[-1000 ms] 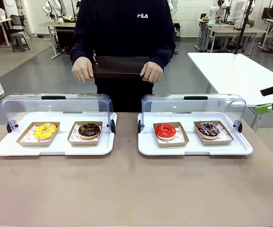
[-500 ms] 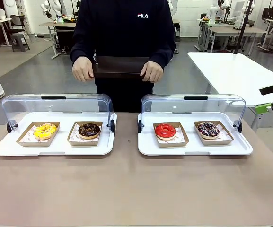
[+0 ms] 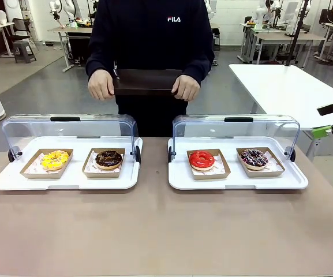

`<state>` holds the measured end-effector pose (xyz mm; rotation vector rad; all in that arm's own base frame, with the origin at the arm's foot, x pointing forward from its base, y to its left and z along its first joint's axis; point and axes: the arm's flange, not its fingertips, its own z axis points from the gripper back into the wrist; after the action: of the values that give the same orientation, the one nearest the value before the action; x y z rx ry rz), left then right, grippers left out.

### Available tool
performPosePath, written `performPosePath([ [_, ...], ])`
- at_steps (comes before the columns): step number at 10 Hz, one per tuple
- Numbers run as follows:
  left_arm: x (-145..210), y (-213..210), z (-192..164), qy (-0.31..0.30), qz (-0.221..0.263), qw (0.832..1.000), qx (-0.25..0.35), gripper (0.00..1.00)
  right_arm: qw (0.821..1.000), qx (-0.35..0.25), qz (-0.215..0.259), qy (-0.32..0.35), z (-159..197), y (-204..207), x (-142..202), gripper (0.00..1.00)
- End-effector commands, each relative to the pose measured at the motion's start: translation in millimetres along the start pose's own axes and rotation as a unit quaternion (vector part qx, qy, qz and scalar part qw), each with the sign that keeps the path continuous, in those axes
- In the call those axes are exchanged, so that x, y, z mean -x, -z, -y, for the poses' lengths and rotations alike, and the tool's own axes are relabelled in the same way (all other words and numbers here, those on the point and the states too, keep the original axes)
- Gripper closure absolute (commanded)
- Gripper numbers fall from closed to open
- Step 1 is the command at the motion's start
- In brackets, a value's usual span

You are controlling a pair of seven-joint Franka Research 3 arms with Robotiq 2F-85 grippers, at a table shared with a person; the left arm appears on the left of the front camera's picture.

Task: Provide the desired donut to the person.
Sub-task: Pick up and lift the Paper togo box containing the Donut pointed at by the person.

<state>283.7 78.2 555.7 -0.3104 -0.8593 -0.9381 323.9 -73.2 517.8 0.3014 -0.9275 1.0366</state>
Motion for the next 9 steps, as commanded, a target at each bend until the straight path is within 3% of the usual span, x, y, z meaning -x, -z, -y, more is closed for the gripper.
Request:
performPosePath([
  [1, 0.4, -0.8, -1.1, -0.001, 0.002, 1.0, -0.002, 0.0, 1.0, -0.004, 0.006, 0.001, 0.5, 1.9, 0.5, 0.0],
  [9, 0.4, -0.8, -1.1, -0.001, 0.002, 1.0, -0.002, 0.0, 1.0, -0.004, 0.006, 0.001, 0.5, 1.9, 0.5, 0.0],
])
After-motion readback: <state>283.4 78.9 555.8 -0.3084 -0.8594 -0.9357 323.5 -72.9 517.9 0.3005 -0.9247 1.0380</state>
